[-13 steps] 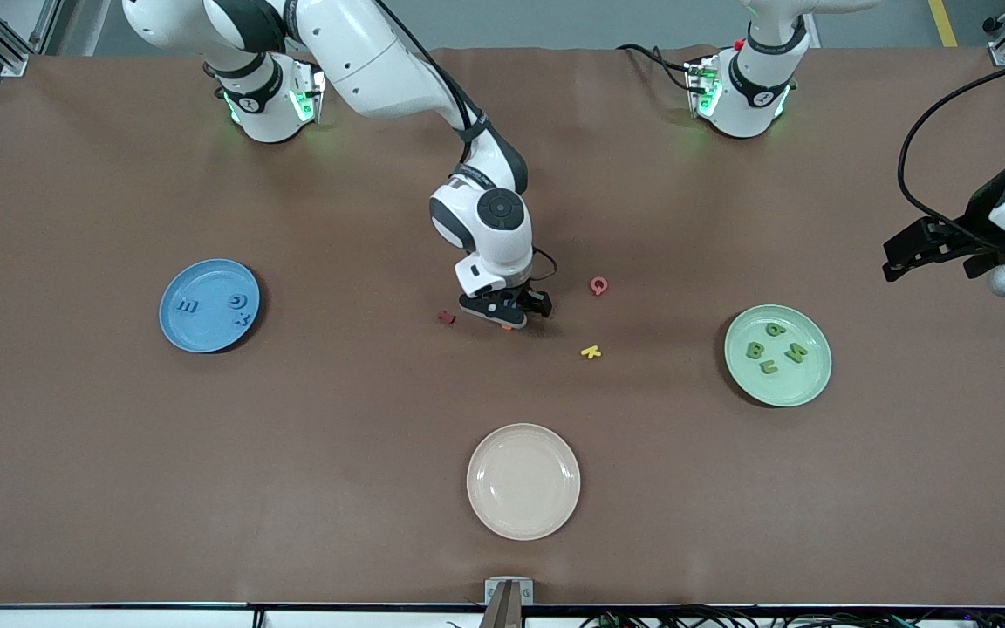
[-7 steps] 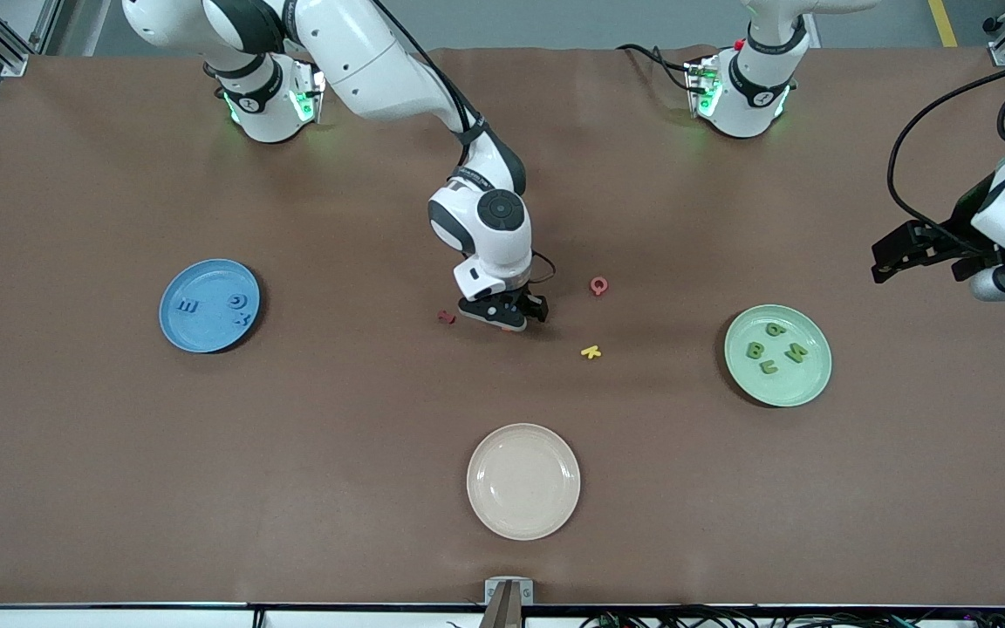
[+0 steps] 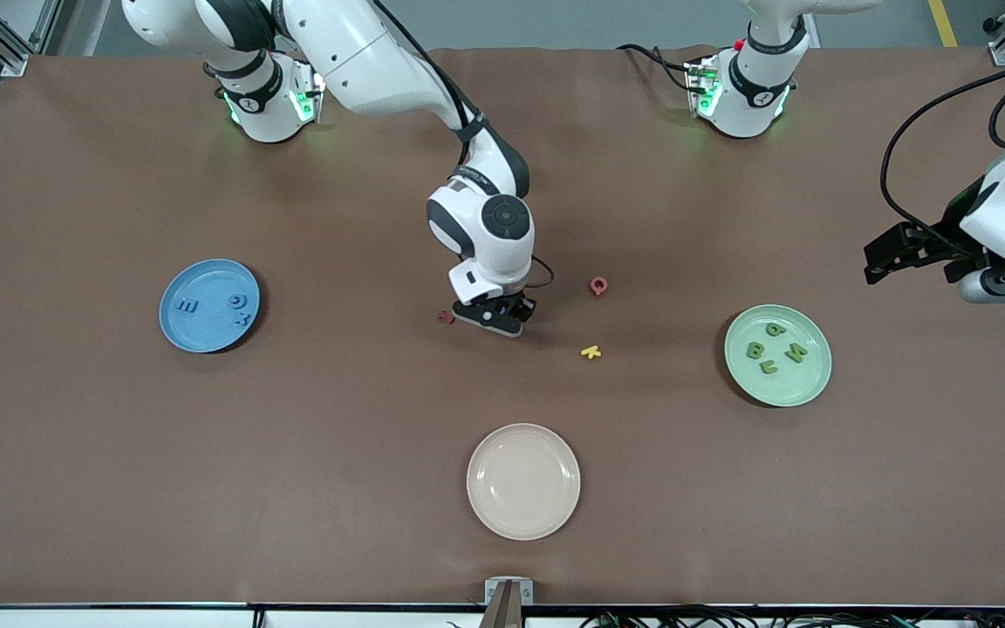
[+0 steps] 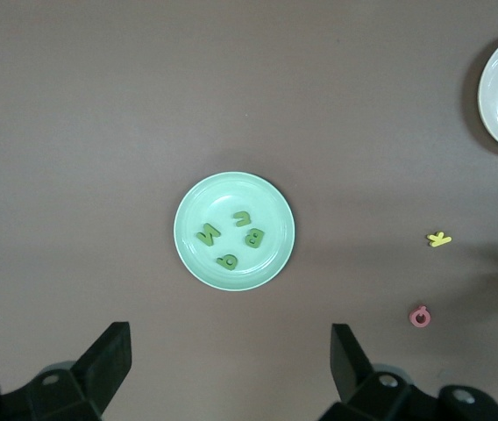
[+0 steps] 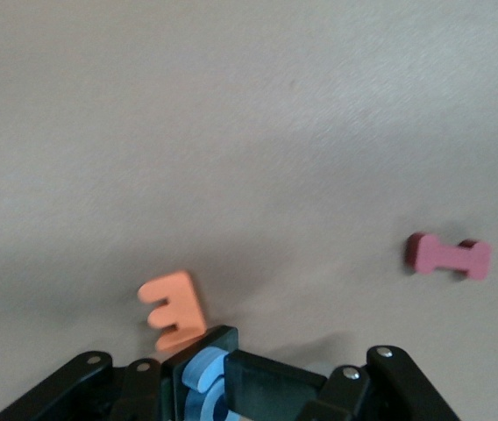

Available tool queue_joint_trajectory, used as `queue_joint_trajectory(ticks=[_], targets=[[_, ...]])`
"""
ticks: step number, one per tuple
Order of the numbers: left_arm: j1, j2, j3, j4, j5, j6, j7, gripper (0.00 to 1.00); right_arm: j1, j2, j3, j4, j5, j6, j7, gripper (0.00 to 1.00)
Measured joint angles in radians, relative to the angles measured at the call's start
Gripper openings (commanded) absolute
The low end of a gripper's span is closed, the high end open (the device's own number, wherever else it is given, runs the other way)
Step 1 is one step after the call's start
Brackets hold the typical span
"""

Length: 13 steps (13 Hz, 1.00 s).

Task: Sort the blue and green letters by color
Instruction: 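Lift the blue 6 and carry it toward the blue plate with the right gripper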

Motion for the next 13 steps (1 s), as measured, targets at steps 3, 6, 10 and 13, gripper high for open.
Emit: queue_joint_trajectory(ticks=[3, 6, 10, 13], targets=[[-0.012, 0.0, -0.007, 0.0, 0.0, 0.0, -0.001, 1.0, -0.002, 0.002, 0.0, 0.001, -0.001, -0.003, -0.004, 0.0], [-0.013, 0.0, -0.015, 0.0, 0.0, 0.0, -0.003, 1.0, -0.005, 0.002, 0.0, 0.007, -0.001, -0.017, -0.008, 0.0], [-0.012, 0.0, -0.015, 0.0, 0.0, 0.0, -0.004, 1.0, -0.036, -0.021, -0.001, 0.037, -0.001, -0.107, -0.072, 0.0], [-0.005, -0.001, -0.014, 0.001, 0.0, 0.0, -0.004, 1.0, -0.08, -0.082, -0.002, 0.042, 0.0, -0.227, -0.162, 0.0]])
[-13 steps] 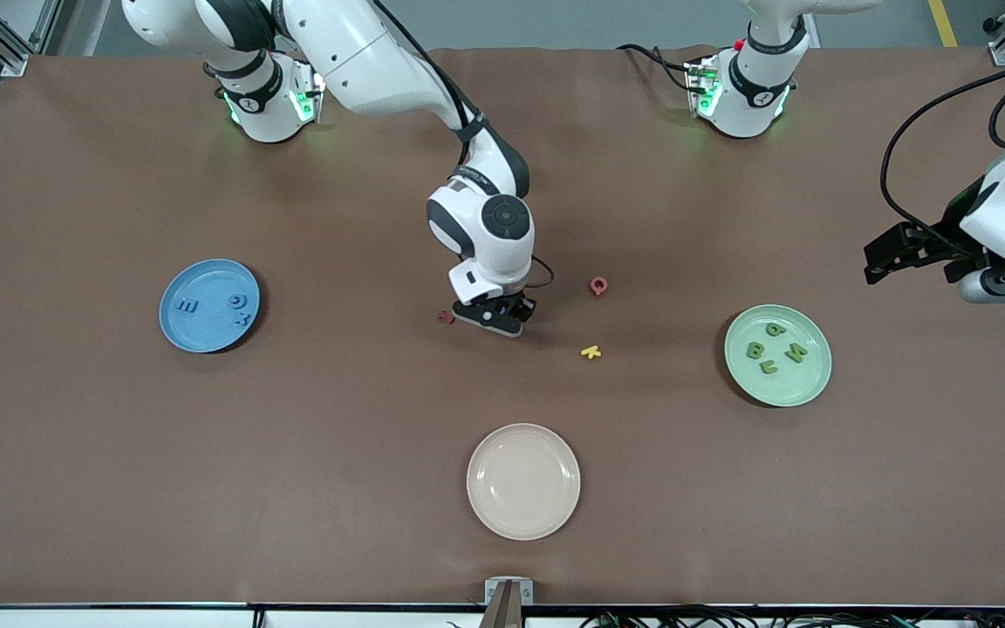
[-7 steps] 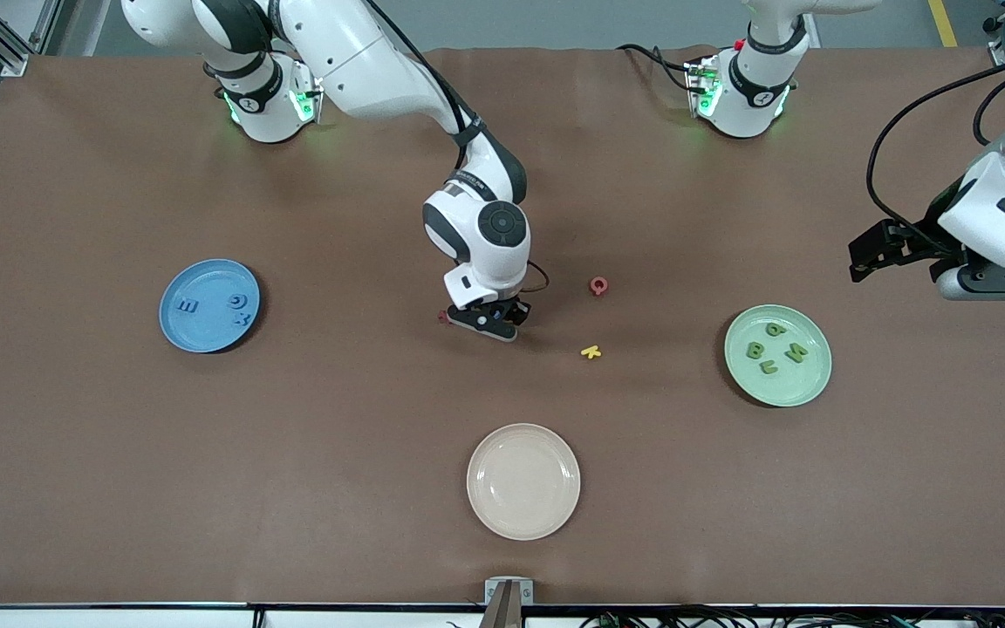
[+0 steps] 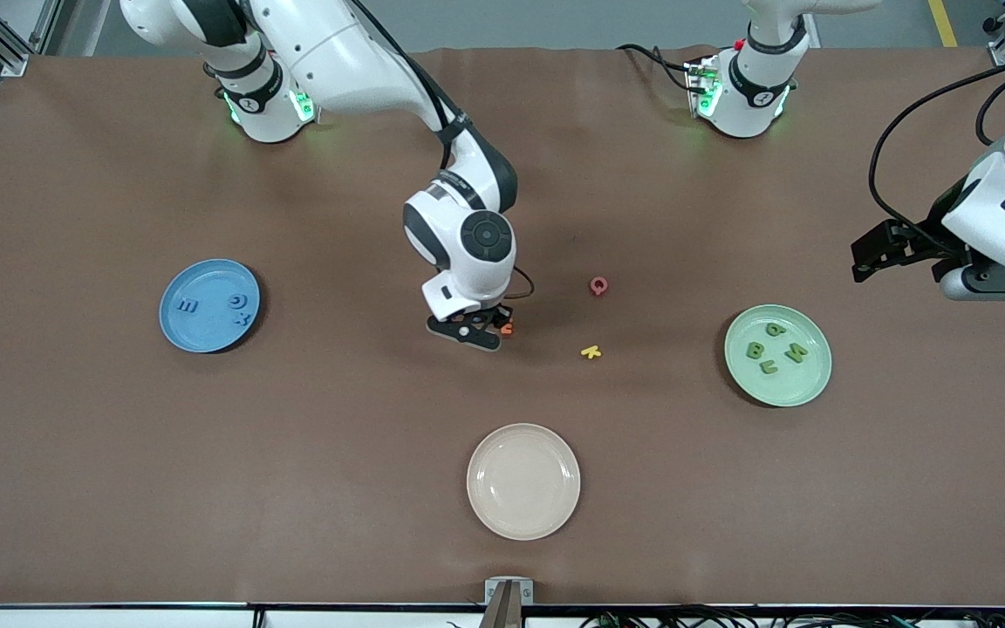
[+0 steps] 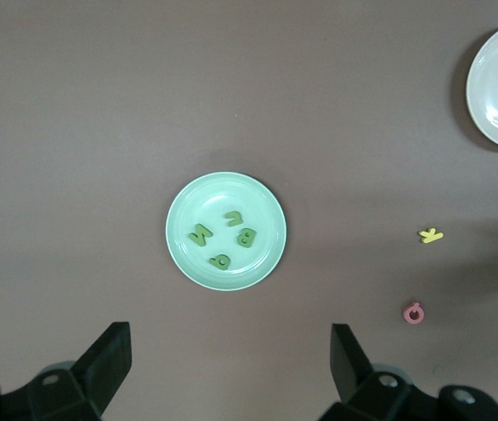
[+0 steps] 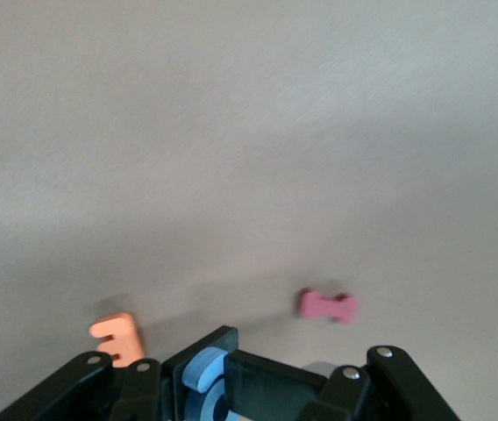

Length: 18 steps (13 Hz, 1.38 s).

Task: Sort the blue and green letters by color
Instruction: 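Lift the blue 6 and carry it toward the blue plate with the right gripper, then lower the blue 6 onto the blue plate and open the right gripper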

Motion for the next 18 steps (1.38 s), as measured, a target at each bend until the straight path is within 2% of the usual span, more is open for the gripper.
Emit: queue_joint_trajectory(ticks=[3, 6, 10, 14, 18], targets=[[0.003, -0.003, 0.003, 0.001, 0.0, 0.0, 0.0, 1.0, -0.066, -0.079, -0.001, -0.008, 0.0, -0.14, -0.13, 0.0], [0.005, -0.004, 0.004, 0.001, 0.0, 0.0, 0.001, 1.0, -0.127, -0.174, -0.002, -0.119, 0.0, -0.163, -0.26, 0.0], [0.007, -0.004, 0.004, 0.002, 0.0, 0.0, 0.003, 1.0, -0.218, -0.318, -0.006, -0.347, -0.003, -0.098, -0.466, 0.0], [0.007, -0.004, 0.004, 0.002, 0.0, 0.0, 0.003, 1.0, -0.413, -0.49, -0.012, -0.588, -0.009, -0.018, -0.801, 0.0], [0.007, -0.004, 0.004, 0.002, 0.0, 0.0, 0.003, 1.0, -0.61, -0.582, -0.014, -0.727, -0.011, 0.056, -1.095, 0.0]])
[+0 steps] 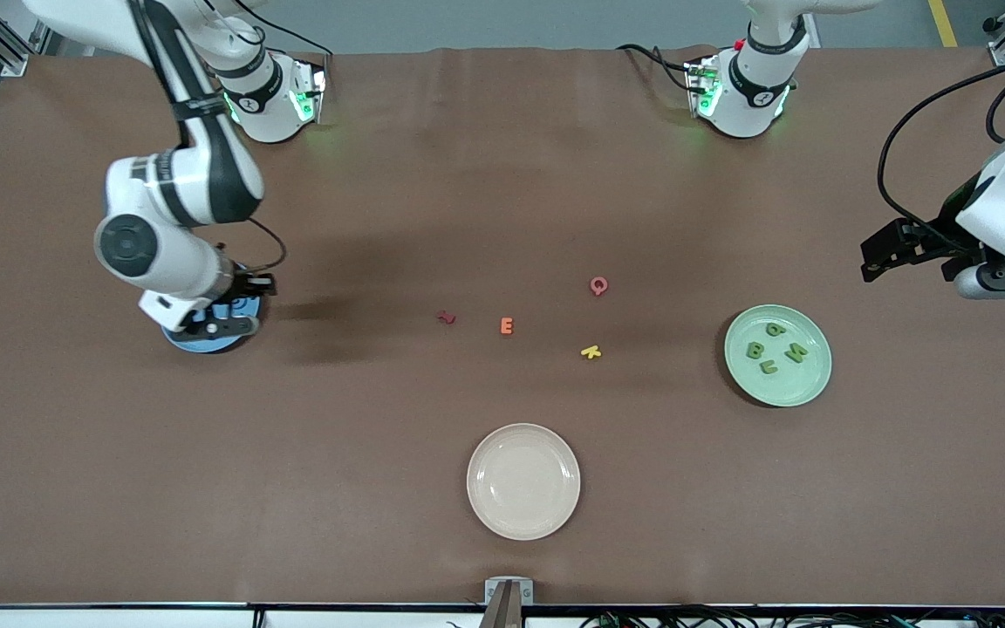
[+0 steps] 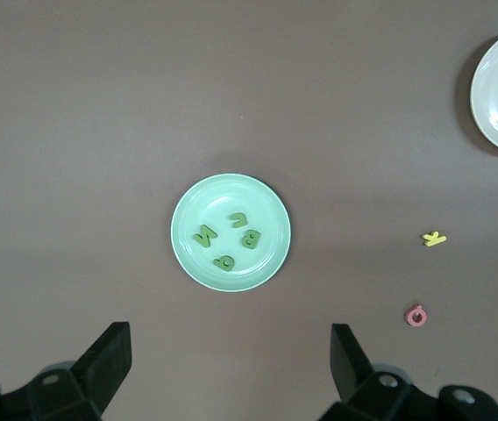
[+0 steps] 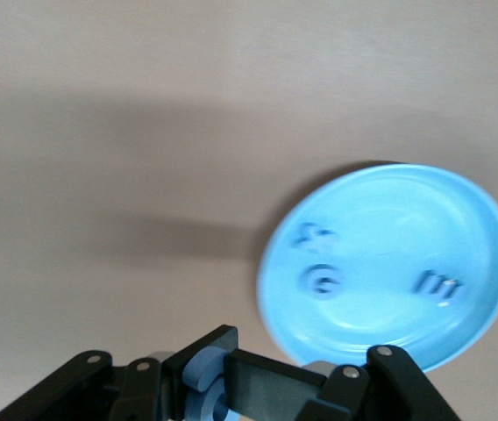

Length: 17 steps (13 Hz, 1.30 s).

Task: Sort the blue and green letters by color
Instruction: 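Lower the blue 6 onto the blue plate and open the right gripper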

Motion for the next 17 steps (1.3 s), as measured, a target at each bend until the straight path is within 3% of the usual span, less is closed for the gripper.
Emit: queue_joint_trajectory(ticks=[3, 8, 15, 16, 17], targets=[[0.0, -0.001, 0.0, 0.0, 0.0, 0.0, 0.0, 1.0, -0.103, -0.001, 0.001, -0.083, 0.0, 0.143, -0.151, 0.0], [0.007, -0.002, 0.002, 0.001, 0.0, 0.0, 0.0, 1.0, -0.206, 0.045, 0.003, -0.107, -0.001, 0.261, -0.288, 0.01], [0.01, -0.002, 0.003, 0.002, 0.0, -0.001, 0.0, 1.0, -0.243, 0.132, 0.011, -0.108, 0.036, 0.317, -0.319, 0.02], [0.01, -0.002, 0.003, 0.002, 0.0, -0.001, 0.0, 1.0, -0.243, 0.134, 0.012, -0.108, 0.052, 0.315, -0.324, 0.23], [0.01, -0.002, 0.003, 0.002, 0.0, -0.001, 0.0, 1.0, -0.243, 0.134, 0.013, -0.108, 0.062, 0.312, -0.329, 0.99]])
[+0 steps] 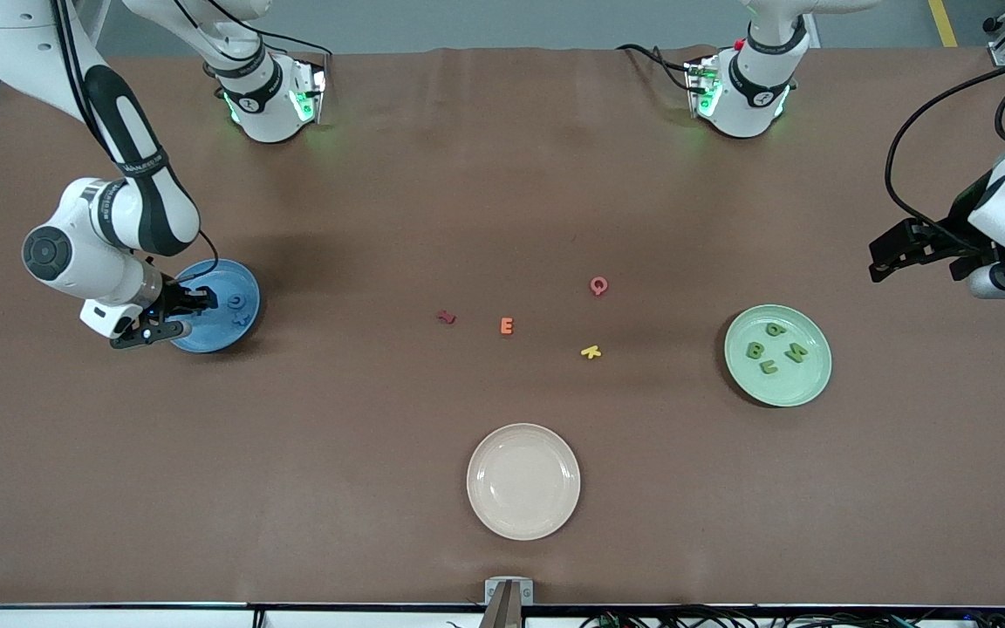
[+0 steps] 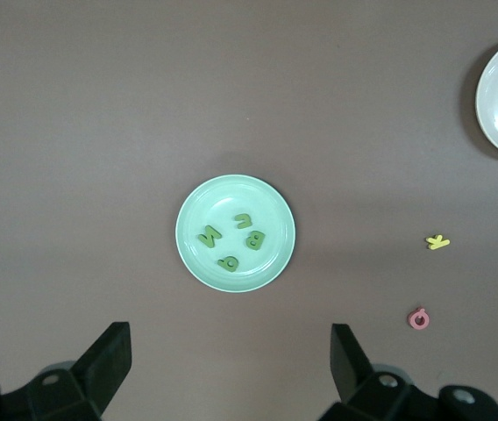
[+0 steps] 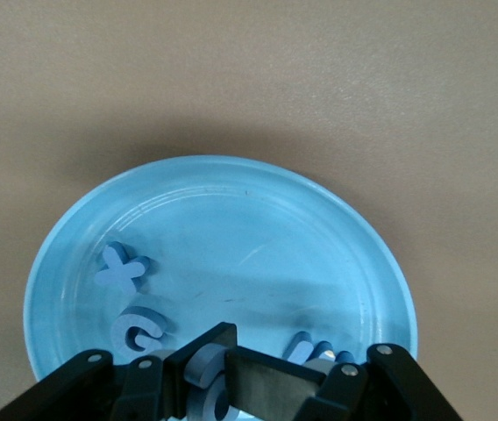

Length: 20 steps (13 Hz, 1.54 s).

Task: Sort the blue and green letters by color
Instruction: 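Lower the blue 6 onto the blue plate and open the right gripper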

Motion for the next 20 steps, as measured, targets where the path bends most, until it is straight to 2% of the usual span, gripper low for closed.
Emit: queue_joint_trajectory(ticks=[11, 16, 20], targets=[[0.0, 0.0, 0.0, 0.0, 0.0, 0.0, 0.0, 1.0, 0.0, 0.0, 0.006, 0.003, 0.01, -0.031, -0.01, 1.0], [0.006, -0.003, 0.0, 0.001, 0.0, 0.0, 0.001, 1.0, 0.004, -0.01, 0.015, 0.12, 0.014, -0.209, 0.011, 1.0], [0.011, -0.01, 0.0, 0.001, 0.0, 0.0, 0.003, 1.0, 0.064, -0.043, 0.019, 0.205, 0.011, -0.328, 0.147, 1.0]])
